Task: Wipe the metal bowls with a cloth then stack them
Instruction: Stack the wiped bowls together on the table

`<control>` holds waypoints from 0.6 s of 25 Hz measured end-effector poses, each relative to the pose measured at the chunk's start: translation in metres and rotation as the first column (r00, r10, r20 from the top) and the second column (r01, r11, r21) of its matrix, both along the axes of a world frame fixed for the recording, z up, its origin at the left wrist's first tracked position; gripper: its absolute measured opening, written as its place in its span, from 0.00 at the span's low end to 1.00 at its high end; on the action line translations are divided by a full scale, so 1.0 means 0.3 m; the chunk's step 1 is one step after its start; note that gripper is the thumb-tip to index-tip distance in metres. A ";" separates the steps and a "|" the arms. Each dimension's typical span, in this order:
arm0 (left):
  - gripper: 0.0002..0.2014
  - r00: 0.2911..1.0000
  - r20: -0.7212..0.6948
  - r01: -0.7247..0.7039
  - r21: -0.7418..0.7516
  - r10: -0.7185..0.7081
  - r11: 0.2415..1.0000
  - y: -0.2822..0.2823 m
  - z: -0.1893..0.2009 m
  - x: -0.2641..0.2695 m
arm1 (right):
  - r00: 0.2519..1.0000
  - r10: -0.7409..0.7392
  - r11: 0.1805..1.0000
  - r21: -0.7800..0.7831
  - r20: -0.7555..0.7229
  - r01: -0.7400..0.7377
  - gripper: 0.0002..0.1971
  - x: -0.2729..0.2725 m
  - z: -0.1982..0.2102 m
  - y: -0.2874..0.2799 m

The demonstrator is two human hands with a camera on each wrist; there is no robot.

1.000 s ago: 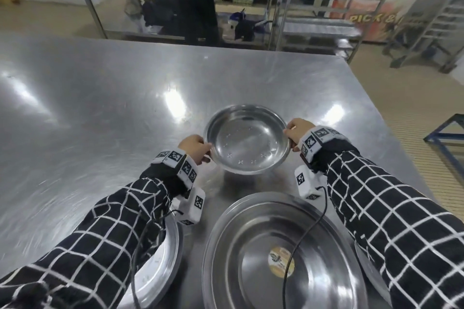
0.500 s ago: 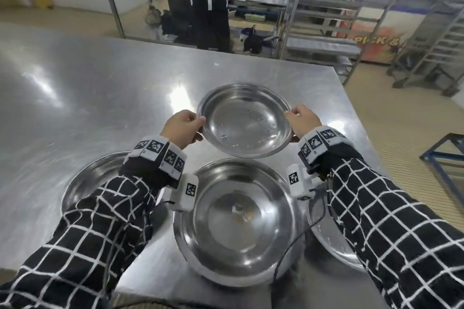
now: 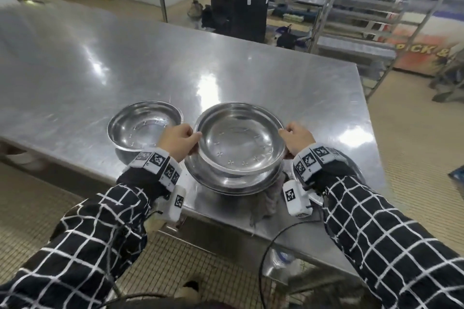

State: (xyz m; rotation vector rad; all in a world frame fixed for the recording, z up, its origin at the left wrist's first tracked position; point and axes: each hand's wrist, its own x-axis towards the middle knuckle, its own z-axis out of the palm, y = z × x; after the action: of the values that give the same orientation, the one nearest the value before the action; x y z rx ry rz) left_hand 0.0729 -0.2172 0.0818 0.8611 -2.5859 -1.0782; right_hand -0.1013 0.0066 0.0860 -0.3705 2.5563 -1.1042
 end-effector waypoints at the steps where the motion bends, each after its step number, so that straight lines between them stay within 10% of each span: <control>1: 0.15 1.000 0.027 0.008 -0.022 -0.008 1.000 0.002 -0.011 0.020 | 1.000 0.022 0.999 0.044 -0.005 -0.022 0.11 0.015 -0.013 0.001; 15: 0.18 0.903 0.427 0.131 -0.400 0.058 0.907 0.031 -0.070 0.034 | 0.906 0.267 0.857 0.511 -0.329 -0.067 0.13 0.090 -0.092 -0.015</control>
State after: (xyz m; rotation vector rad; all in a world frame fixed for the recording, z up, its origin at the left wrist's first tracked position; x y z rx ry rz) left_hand 0.0832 -0.2079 0.0607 1.0270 -3.0315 -0.3141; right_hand -0.0743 0.0023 0.0585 -0.7243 2.9478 -0.3021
